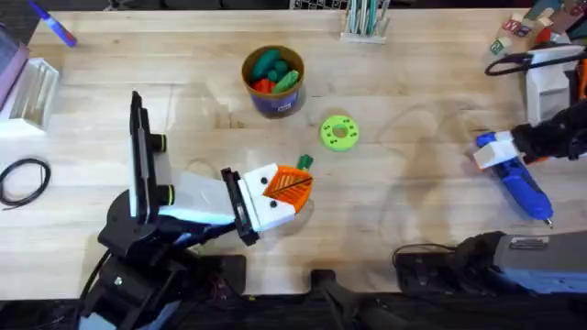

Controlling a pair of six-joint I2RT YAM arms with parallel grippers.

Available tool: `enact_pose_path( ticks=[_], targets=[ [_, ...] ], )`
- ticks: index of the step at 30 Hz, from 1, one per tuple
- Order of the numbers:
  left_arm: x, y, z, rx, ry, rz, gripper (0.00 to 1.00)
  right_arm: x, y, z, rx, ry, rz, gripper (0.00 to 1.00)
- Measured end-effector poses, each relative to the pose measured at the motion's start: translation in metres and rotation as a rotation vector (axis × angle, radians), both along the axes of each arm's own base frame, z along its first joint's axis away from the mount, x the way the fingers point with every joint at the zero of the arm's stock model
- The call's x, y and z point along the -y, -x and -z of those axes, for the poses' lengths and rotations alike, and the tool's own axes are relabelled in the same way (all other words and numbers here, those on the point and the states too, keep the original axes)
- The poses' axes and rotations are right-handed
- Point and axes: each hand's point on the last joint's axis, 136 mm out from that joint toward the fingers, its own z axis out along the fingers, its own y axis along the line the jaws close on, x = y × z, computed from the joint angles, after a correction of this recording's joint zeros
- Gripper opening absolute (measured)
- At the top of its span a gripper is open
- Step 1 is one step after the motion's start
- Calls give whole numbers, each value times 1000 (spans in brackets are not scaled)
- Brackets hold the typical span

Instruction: Pick up the gripper from the table and insert it into the empty holder that is missing its gripper. Then pick up a screw, insert it into the mounting hole, and use the screwdriver to tighten it. Finally, clean up the table by picking up the vegetable and placing it into the bucket.

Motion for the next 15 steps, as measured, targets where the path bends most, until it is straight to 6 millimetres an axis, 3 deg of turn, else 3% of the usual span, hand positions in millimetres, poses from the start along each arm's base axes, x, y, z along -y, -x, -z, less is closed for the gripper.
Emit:
enact_pose_path(
  ticks=[5,9,15],
  targets=[
    [0,0,0,0,0,0,5,3,-7,19,-16,-22,-16,991],
    [0,0,0,0,0,0,5,3,-10,20,-3,-26,-22,950],
    [0,0,0,0,0,0,4,4,-12,20,2,-25,-30,536]
  ],
)
